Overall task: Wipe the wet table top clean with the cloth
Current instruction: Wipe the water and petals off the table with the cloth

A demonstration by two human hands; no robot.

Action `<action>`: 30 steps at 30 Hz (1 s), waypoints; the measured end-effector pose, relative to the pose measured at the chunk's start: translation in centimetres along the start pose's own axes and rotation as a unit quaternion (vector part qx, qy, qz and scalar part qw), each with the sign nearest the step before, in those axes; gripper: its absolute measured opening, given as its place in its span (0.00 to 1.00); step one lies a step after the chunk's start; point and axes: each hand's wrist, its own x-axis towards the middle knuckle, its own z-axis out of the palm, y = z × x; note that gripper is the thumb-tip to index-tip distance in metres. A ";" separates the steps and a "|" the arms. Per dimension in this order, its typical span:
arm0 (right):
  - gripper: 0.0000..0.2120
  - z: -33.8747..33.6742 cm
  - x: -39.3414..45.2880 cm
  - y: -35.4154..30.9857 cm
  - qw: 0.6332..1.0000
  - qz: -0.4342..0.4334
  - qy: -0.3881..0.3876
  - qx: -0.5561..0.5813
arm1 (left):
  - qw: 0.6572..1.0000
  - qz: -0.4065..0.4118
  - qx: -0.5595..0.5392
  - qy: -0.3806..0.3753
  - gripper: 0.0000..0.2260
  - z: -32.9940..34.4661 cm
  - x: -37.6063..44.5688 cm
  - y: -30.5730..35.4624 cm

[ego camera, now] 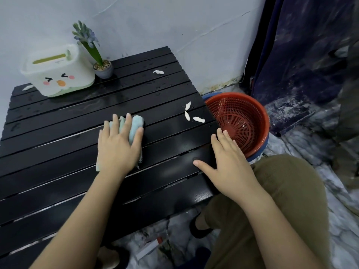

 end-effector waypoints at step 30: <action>0.42 0.0 -0.4 0.0 1.000 0.001 -0.022 -0.009 | 0.917 0.264 -0.298 -0.006 0.19 2.0 9.9 19.0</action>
